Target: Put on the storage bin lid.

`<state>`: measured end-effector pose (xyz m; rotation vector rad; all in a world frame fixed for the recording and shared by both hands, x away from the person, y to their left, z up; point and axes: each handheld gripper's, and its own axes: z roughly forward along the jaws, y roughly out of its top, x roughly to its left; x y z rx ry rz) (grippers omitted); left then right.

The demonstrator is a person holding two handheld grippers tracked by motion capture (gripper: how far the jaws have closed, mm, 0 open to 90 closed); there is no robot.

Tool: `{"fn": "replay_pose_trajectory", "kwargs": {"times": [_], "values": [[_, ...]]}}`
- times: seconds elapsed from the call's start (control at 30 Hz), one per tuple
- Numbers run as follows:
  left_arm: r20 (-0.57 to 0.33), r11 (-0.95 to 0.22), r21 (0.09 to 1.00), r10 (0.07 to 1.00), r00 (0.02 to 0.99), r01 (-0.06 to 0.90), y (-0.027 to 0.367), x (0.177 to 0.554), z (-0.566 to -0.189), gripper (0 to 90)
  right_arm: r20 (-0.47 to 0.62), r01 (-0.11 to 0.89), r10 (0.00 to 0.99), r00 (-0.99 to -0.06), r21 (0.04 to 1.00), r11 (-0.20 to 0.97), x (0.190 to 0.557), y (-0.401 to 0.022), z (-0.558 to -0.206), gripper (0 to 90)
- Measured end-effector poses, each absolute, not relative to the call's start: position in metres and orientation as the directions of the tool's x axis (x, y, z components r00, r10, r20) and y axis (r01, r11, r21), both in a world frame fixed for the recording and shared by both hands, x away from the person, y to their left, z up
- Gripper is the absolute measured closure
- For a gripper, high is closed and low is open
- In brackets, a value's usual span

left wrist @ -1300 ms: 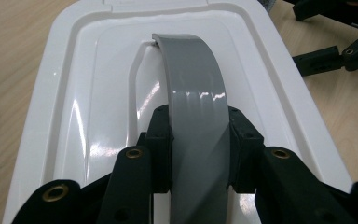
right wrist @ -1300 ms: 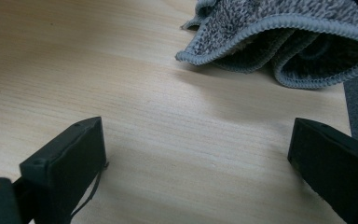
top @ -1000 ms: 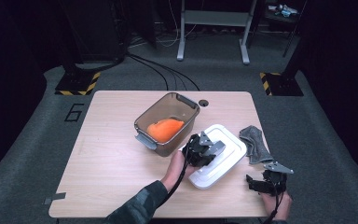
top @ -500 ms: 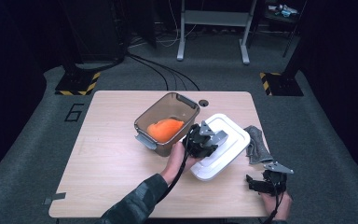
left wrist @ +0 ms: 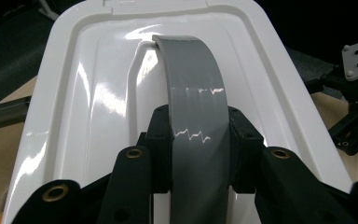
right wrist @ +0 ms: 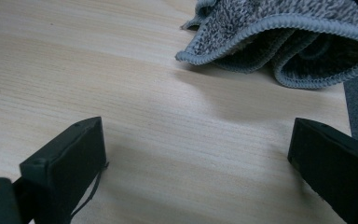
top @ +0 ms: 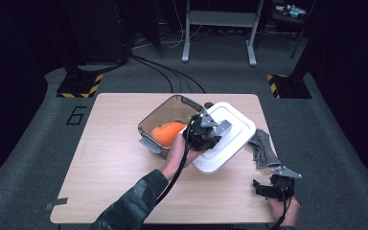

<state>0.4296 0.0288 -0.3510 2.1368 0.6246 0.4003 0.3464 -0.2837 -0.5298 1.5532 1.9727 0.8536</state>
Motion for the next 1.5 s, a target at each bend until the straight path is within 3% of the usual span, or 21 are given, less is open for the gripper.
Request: {"fn": "replay_pose_trajectory", "kwargs": {"times": [0.73,1.5], "values": [[0.106,-0.496,0.814,0.639,0.762,0.302,0.084,0.455,-0.326,66.7,0.005,0.669,0.971,-0.237,0.726,0.16,0.346,-0.284,-0.53,3.4],[0.102,-0.476,0.794,0.716,0.69,0.377,0.146,0.48,-0.335,66.7,0.006,0.67,0.972,-0.235,0.725,0.158,0.346,-0.284,-0.53,3.4]]}}
